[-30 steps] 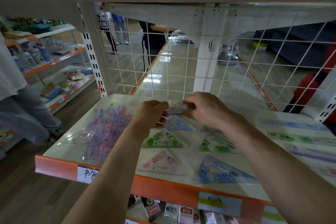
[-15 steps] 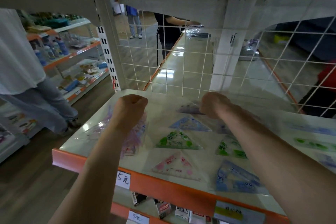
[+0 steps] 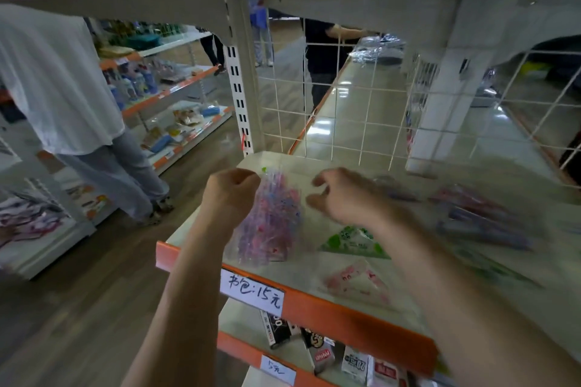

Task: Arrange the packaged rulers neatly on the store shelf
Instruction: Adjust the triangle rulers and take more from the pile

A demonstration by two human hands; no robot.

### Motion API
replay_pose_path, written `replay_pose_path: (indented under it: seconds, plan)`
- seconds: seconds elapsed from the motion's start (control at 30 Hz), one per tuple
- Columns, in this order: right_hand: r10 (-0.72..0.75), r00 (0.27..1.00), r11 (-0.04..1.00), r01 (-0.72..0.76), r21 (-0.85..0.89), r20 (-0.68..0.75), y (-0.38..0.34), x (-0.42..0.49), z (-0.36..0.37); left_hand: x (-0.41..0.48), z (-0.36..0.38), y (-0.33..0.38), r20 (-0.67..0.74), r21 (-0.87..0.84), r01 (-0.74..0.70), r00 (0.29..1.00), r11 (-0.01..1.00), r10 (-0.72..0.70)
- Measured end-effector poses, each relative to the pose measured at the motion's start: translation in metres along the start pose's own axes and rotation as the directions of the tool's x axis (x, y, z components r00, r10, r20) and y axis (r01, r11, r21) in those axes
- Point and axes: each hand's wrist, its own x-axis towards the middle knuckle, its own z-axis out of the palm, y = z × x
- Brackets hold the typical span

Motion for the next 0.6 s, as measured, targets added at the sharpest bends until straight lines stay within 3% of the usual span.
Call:
replay_pose_path:
  seconds: [0.27,0.6]
  plan:
    - [0.102,0.989,0.992,-0.093,-0.089,0.103,-0.061,0.023,0.083,0.008,-0.041,-0.02,-0.058,-0.029,-0.068,0.996,0.997,0.066]
    - [0.107,0.991,0.993,-0.11,-0.031,-0.077,-0.072,0.012,0.079,0.028,-0.05,-0.038,0.078,-0.048,-0.034,0.996,0.998,0.038]
